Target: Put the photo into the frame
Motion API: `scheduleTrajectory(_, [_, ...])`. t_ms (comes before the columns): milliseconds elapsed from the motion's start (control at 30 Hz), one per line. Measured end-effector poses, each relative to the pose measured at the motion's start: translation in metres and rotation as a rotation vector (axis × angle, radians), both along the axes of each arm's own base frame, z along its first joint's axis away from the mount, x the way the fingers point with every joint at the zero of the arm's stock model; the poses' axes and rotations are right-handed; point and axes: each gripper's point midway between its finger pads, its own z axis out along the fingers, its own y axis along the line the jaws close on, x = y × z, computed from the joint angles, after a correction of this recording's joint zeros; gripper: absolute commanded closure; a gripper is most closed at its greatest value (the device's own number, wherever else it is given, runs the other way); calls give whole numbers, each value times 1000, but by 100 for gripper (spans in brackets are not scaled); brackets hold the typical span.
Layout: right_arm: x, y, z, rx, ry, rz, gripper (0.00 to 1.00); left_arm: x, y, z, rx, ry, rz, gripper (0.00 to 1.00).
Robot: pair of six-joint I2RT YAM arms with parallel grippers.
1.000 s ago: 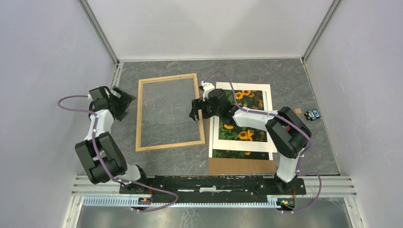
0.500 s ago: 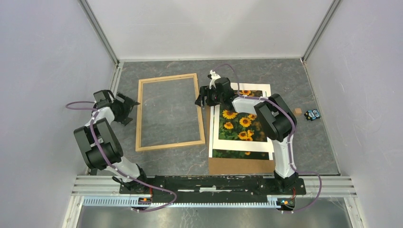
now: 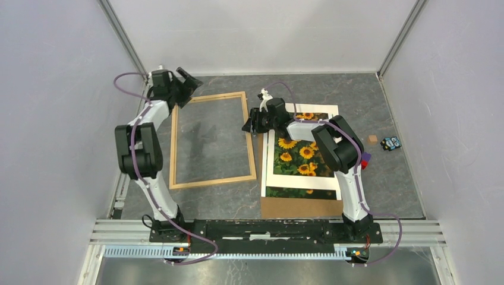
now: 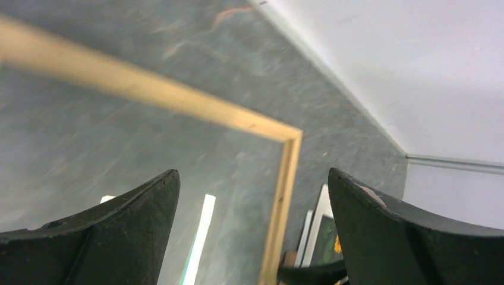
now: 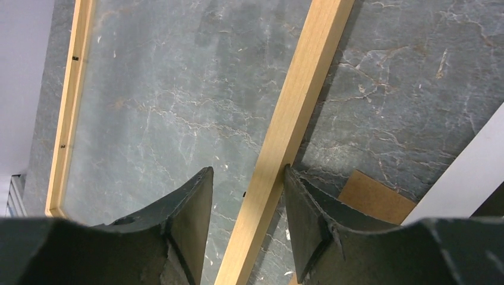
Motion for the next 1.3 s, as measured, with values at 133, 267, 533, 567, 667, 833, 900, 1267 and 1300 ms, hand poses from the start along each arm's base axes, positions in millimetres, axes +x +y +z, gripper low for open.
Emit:
scheduleTrajectory(133, [1,0,-1,18,11,-3,43,58,-39,0,-5,-97,-70,0])
scheduleTrajectory(267, [2,3,2,39,10,3,34,91,-70,-24,-19,-107,-114,0])
scheduleTrajectory(533, [5,2,6,60,1,16,26,95,-105,-48,-43,-76,-158,0])
scheduleTrajectory(567, [5,1,6,60,0,14,28,93,-106,-47,-42,-70,-159,0])
scheduleTrajectory(667, [8,-2,6,56,-3,8,32,81,-104,-44,-38,-12,-153,0])
scheduleTrajectory(833, [11,-6,3,35,-12,-4,31,44,-103,-8,-45,45,-160,0])
scheduleTrajectory(900, [12,-7,3,24,-22,-2,29,16,-103,15,-52,47,-174,0])
scheduleTrajectory(1267, [2,-32,15,-132,-110,39,15,-142,-136,60,119,52,-412,0])
scheduleTrajectory(1300, [-5,-39,21,-152,-123,41,14,-160,-140,55,129,66,-440,0])
